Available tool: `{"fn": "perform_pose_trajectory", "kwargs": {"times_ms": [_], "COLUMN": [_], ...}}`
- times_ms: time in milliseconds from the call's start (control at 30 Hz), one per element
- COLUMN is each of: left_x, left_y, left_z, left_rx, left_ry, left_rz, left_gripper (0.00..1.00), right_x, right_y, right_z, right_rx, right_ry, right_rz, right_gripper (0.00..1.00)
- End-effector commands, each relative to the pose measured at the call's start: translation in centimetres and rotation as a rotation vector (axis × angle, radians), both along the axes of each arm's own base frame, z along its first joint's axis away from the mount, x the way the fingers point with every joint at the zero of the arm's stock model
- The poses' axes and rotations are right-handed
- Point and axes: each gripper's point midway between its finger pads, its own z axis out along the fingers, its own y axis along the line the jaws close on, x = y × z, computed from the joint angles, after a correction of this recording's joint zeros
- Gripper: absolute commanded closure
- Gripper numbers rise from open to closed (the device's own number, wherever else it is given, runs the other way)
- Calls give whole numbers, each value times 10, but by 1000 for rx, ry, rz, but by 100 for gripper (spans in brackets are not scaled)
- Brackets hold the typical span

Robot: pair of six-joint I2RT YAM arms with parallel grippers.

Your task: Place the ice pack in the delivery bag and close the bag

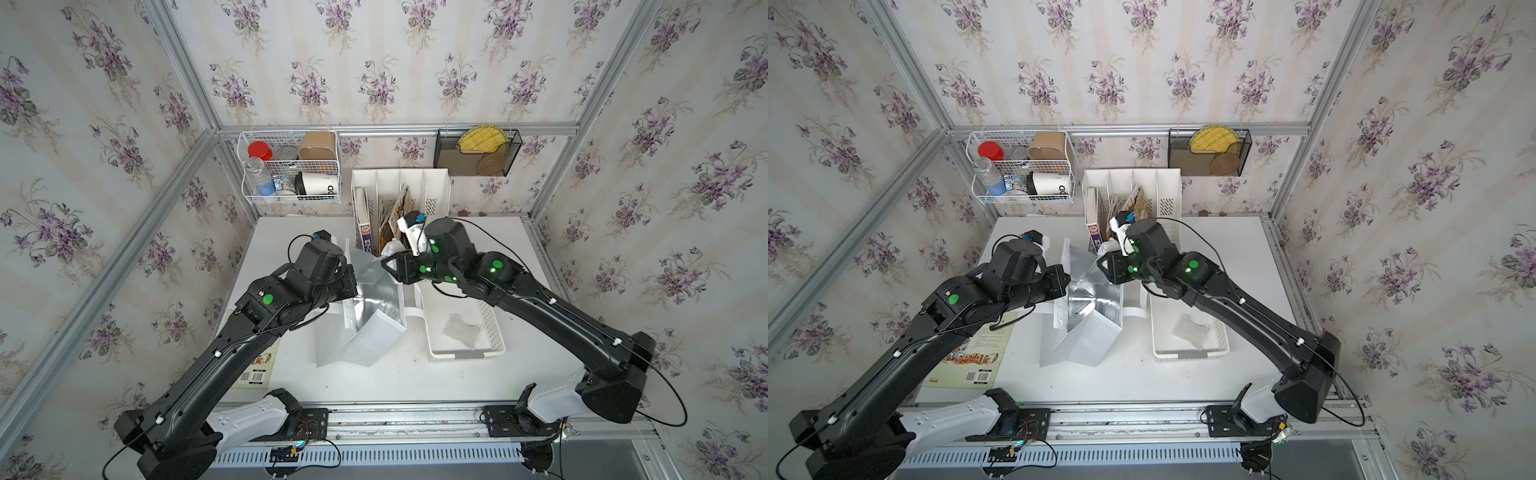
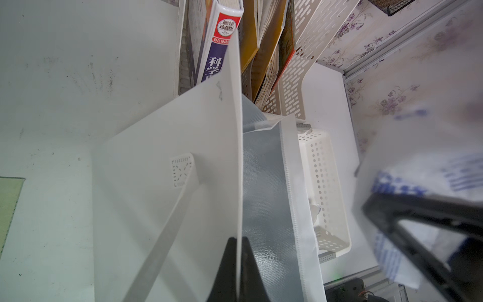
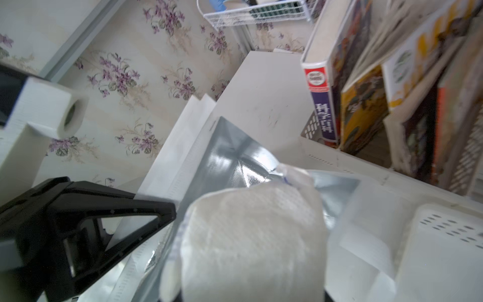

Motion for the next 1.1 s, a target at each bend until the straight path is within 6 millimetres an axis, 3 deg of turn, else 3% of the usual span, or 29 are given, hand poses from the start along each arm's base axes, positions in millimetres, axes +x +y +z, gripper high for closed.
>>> {"fn": "perform_pose_trajectory", "kwargs": {"times_ms": [0,267,433,567,733,800,900,1067], "left_x": [0,-3,-3,-4,-4,-4,-3,-3], "left_y": [7,9,10,12,12,12,12,12], "left_z": [3,3,0,1,0,-1,-2,-5], "left_rx": [-3,-8,-5,-4,-3,-1,0,1], "left_ry": [-21,-29,-22,-29,-28,-27,-24,-21], "left_rz": [33,28,34,41,41,41,43,46], "left_gripper": [100,100,100,100,100,100,100,100], "right_x": [9,-2,-3,-4,-7,-7,-7,-8], "right_y": [4,27,37,41,45,46,44,38], "right_z": [-11,-35,-69,-81,-77,-76,-72,-53], "right_rx": [-95,-144,-189,-197,-157,-153,-145,-103], "right_ry": [-20,26,86,109,107,110,101,62], "right_rz": [-31,49,63,64,80,81,74,66], "right_gripper": [82,80,79,64,55,47,28,13]}}
